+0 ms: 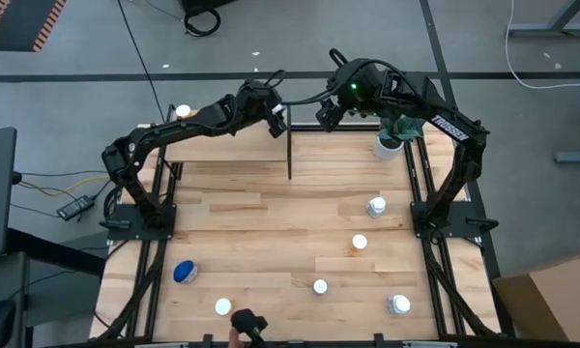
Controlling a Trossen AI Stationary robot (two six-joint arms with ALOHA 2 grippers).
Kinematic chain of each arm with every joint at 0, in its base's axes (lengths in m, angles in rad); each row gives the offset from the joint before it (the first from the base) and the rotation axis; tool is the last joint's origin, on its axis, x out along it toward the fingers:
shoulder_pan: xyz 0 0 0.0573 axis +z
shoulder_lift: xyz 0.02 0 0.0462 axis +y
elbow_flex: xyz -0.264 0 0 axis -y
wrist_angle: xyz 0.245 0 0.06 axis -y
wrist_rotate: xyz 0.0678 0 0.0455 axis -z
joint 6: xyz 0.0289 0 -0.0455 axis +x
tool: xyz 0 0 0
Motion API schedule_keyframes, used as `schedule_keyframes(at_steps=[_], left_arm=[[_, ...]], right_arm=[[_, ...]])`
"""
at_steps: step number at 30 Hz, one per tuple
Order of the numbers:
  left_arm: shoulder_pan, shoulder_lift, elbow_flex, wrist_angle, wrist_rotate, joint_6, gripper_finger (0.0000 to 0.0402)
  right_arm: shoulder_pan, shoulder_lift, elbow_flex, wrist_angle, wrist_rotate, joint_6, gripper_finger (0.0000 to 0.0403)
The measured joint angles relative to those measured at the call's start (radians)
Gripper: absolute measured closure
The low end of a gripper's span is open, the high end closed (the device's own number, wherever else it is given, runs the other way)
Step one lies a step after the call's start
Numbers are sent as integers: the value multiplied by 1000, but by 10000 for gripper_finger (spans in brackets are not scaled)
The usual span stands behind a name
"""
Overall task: Pick and place medicine bottles onto shelf by color
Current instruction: Put the white pill bottle on the shelf
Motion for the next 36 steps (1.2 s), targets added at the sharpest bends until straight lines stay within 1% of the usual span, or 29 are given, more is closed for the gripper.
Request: schedule_keyframes(at_steps=[6,20,25,36], left_arm=[[-2,1,0,6,2,-54,141],[-1,1,0,-13,-2,-56,165],[2,1,0,-13,-55,-48,165],[25,1,0,-13,-59,-49,170]], right_arm=[[0,0,0,1,0,0,141],[0,0,0,1,0,-1,141],[0,0,0,1,0,-5,141],[0,0,0,1,0,-1,141]])
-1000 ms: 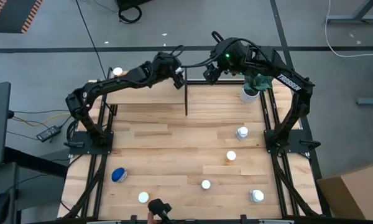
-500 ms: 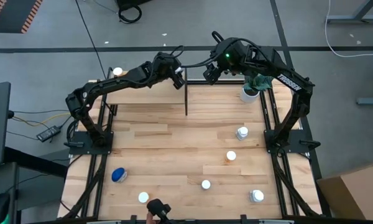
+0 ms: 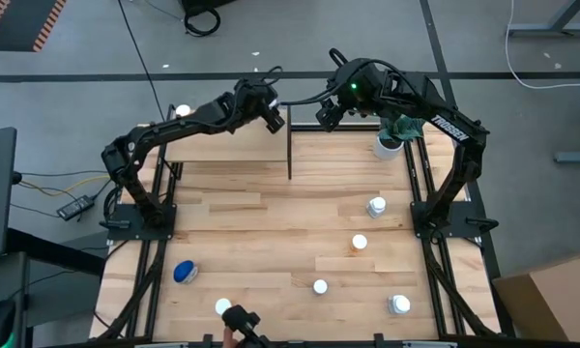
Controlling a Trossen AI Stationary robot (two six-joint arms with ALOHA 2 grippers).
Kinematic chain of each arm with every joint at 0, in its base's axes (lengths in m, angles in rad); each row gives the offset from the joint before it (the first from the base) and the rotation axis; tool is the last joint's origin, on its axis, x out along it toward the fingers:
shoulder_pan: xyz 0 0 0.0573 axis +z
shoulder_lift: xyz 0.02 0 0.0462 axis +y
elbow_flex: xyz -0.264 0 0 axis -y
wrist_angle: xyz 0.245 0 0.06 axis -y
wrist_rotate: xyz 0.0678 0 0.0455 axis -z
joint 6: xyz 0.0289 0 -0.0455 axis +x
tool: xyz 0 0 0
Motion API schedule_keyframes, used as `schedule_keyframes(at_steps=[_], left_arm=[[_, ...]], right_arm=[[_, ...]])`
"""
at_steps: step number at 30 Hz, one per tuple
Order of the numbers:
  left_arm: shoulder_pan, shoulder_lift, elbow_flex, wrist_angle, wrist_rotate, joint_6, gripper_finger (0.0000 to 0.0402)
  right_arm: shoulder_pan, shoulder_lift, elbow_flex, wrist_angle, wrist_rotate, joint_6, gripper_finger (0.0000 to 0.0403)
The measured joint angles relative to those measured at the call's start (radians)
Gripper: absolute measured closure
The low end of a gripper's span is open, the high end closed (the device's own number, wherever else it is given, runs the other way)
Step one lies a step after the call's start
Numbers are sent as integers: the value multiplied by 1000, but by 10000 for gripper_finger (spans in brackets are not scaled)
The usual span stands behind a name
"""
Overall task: Pick and place medicine bottles onto shelf by color
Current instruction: Put the white pill bottle on the shelf, then put the blue pill bottle on the shelf
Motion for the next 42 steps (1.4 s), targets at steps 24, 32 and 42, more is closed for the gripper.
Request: schedule_keyframes(at_steps=[24,32,42], left_arm=[[-277,-285,0,-513,187,-550,173],[-529,-356,0,-733,288,-842,194],[-881,-360,-1,-1203,409,-1365,168]], right_arm=[[8,0,0,-41,-168,19,141],[125,1,0,-53,-264,19,141],[321,1,0,-49,-194,84,141]])
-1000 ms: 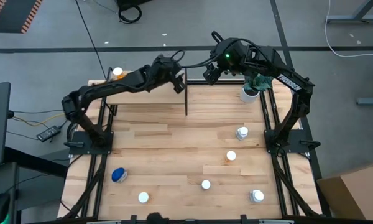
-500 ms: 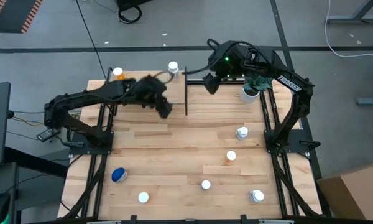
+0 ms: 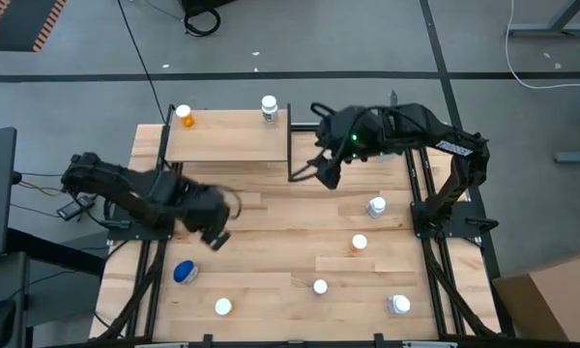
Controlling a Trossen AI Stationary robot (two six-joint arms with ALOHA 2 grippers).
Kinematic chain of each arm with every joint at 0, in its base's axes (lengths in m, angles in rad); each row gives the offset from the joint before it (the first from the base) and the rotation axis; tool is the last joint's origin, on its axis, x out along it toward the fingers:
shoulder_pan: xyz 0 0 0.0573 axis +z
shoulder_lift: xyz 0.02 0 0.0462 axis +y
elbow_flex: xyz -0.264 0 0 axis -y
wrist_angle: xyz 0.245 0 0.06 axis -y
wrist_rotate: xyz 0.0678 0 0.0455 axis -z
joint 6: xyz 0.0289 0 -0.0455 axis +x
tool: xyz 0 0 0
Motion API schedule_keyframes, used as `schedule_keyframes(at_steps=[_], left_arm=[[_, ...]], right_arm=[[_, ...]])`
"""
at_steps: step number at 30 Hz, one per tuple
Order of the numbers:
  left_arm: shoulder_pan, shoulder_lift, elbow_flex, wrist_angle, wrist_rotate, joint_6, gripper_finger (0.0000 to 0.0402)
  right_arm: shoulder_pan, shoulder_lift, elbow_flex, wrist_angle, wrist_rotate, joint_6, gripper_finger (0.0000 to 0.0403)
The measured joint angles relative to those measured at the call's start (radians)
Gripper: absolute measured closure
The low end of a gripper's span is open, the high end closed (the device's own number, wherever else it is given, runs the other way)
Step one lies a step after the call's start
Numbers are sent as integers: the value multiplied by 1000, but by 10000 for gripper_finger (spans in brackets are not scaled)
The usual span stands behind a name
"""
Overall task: Pick and place medicine bottles onto shelf by color
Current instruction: Put the blue pill bottle on the shelf
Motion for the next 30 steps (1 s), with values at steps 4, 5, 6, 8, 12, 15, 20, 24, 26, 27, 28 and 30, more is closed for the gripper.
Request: schedule_keyframes(at_steps=[4,5,6,8,12,15,20,24,26,27,28,30], left_arm=[[-96,-2,0,-89,23,-122,130],[-118,-1,-1,-100,23,-145,121],[-140,-2,-8,-106,22,-165,113],[-181,-2,-31,-110,24,-209,99],[-249,-2,-121,-101,58,-277,77],[-296,-2,-215,-28,103,-314,65],[-388,-2,-362,306,155,-363,61],[-441,-2,-427,380,158,-440,60],[-467,-2,-441,363,150,-460,60],[-480,-2,-446,352,151,-468,60],[-490,-2,-452,351,151,-470,60],[-504,-2,-454,347,147,-479,60]], right_arm=[[46,0,0,0,47,17,141],[54,0,0,0,54,19,141],[60,0,0,0,61,22,141],[69,0,0,1,63,40,141],[85,0,0,1,63,73,141],[95,0,0,1,71,96,141],[110,0,0,2,116,160,141],[120,0,0,2,117,200,141],[128,0,0,2,117,220,141],[132,0,0,2,117,234,141],[136,0,0,2,122,246,141],[147,0,0,2,142,267,141]])
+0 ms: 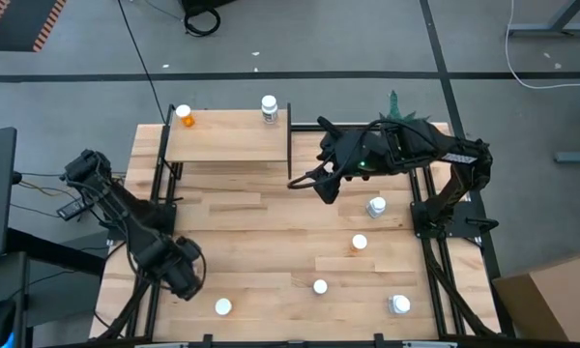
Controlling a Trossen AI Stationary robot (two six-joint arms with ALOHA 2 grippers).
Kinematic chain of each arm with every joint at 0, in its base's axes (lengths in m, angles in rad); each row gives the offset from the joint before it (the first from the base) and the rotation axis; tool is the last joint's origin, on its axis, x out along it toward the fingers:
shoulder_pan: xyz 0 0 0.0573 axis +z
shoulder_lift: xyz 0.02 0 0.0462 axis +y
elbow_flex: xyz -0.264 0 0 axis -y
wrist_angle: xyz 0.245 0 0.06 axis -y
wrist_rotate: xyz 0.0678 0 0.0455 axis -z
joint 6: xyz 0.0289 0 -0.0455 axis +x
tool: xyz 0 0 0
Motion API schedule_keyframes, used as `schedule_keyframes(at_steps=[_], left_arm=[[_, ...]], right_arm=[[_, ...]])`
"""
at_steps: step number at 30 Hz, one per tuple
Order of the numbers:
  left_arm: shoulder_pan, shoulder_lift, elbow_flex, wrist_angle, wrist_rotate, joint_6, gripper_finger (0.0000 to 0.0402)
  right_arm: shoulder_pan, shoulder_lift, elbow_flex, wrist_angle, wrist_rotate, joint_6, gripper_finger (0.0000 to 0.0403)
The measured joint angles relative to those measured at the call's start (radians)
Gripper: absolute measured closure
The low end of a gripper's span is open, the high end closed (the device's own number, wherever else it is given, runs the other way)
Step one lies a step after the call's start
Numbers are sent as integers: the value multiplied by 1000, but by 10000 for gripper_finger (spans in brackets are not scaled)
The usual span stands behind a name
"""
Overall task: Pick and place medicine bottles onto shelf by color
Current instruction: Put the blue pill bottle on the shelf
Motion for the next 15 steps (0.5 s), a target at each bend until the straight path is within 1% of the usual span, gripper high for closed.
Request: schedule_keyframes(at_steps=[6,9,13,15], left_arm=[[-19,0,0,-38,-97,-15,60],[-19,0,0,-64,-127,1,60],[-16,0,-30,-39,-121,12,60],[-17,0,-69,24,-86,11,60]], right_arm=[[29,0,0,0,48,29,141],[34,0,0,0,63,51,141],[33,0,0,0,64,65,141],[33,0,0,0,64,64,141]])
